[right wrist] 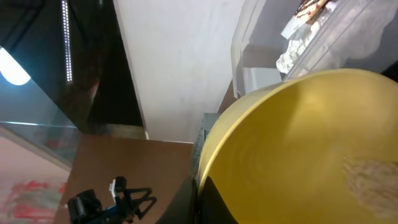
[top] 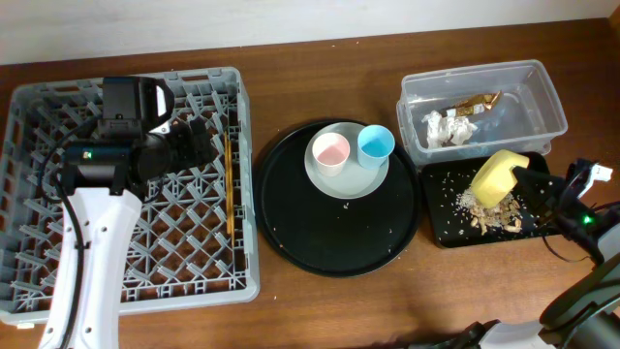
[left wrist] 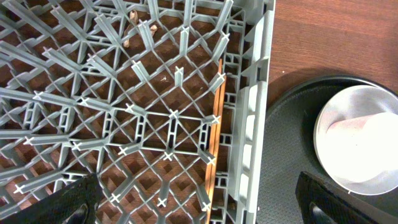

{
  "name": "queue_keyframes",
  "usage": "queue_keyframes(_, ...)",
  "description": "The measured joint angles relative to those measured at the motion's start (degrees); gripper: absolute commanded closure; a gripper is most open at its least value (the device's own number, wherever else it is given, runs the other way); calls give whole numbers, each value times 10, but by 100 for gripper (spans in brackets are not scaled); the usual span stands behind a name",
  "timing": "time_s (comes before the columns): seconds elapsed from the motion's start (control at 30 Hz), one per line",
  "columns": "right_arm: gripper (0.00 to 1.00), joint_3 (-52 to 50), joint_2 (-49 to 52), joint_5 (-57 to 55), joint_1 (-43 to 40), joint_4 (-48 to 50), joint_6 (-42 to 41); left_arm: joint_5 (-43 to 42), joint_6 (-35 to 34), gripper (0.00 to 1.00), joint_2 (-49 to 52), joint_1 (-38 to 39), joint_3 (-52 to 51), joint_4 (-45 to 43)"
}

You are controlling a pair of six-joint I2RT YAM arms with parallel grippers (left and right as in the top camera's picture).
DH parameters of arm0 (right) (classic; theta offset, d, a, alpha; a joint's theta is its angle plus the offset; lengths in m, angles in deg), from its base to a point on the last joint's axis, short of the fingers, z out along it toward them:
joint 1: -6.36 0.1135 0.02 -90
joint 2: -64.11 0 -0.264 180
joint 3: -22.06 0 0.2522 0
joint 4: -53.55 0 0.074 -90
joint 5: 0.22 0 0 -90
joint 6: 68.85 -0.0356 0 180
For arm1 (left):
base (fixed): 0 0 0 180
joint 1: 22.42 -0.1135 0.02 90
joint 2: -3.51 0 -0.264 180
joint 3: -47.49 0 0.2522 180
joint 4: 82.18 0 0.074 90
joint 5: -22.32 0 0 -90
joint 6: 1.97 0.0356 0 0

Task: Sort waste into correct bins and load items into the dishwasher rack
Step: 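Tip the yellow bowl over the black tray to dump the scraps, then return the empty yellow bowl to the round tray with the right gripper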

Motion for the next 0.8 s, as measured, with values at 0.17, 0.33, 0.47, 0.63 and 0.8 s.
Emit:
queue_keyframes(0.17,96,-2,0,2,0,42,-80,0,0,1,0,0,0,0)
queue_keyframes(0.33,96,-2,0,5,0,52,-153,0,0,1,0,0,0,0)
queue_keyframes(0.47,96,-3,0,5,0,63,-176,0,0,1,0,0,0,0)
queue_keyframes(0.63,96,0,-84,-10,3,59,-188,0,0,1,0,0,0,0)
queue_keyframes(0.8,96,70,-307,-243,193,-21,-232,0,0,1,0,0,0,0)
